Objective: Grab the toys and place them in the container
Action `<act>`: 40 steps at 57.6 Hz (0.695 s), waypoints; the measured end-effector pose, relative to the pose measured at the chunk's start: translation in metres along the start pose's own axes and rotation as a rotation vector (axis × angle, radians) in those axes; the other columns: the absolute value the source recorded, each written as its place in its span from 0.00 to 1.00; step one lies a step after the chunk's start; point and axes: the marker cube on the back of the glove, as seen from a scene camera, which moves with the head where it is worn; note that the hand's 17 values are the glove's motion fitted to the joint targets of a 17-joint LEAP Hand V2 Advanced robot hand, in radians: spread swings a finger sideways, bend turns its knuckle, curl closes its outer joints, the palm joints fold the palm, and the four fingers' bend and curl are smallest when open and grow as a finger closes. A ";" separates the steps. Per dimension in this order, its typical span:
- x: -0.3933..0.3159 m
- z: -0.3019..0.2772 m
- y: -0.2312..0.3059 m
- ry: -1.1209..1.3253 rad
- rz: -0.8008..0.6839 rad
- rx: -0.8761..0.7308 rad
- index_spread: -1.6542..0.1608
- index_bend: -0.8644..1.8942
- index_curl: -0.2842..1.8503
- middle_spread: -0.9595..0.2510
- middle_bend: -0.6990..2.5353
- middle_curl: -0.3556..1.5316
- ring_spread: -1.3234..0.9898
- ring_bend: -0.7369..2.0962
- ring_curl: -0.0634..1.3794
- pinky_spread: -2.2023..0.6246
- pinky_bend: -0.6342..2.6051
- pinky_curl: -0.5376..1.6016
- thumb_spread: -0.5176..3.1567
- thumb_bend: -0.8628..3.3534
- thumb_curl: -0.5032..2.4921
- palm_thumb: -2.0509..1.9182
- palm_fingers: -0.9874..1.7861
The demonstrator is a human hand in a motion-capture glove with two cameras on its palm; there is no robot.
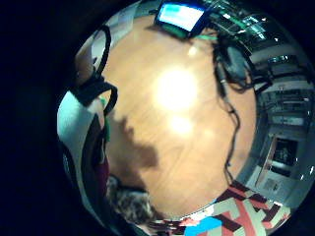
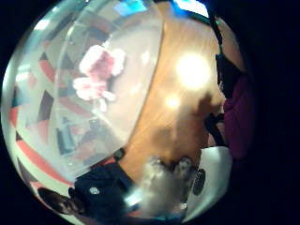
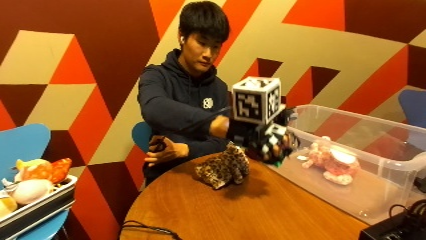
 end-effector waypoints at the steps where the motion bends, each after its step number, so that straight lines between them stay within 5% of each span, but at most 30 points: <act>1: -0.008 -0.010 0.003 -0.008 -0.016 0.009 0.79 0.60 0.54 0.57 0.43 0.51 0.37 0.66 0.44 0.66 0.53 0.50 0.21 0.29 0.46 0.72 0.60; 18: -0.098 -0.158 0.009 -0.183 -0.150 0.220 0.75 0.63 0.62 0.50 0.46 0.60 0.33 0.70 0.51 0.65 0.59 0.54 0.14 0.31 0.50 0.70 0.51; 34: -0.162 -0.108 -0.008 -0.158 -0.181 0.055 0.74 0.60 0.64 0.51 0.42 0.63 0.34 0.70 0.56 0.65 0.63 0.55 0.15 0.30 0.51 0.67 0.41; 38: -0.163 -0.091 -0.008 -0.140 -0.185 -0.058 0.74 0.55 0.63 0.54 0.40 0.61 0.36 0.69 0.56 0.65 0.63 0.55 0.18 0.30 0.51 0.67 0.35; 40: -0.163 -0.084 -0.006 -0.123 -0.204 -0.101 0.74 0.50 0.59 0.59 0.34 0.58 0.39 0.64 0.52 0.67 0.63 0.54 0.23 0.30 0.52 0.64 0.25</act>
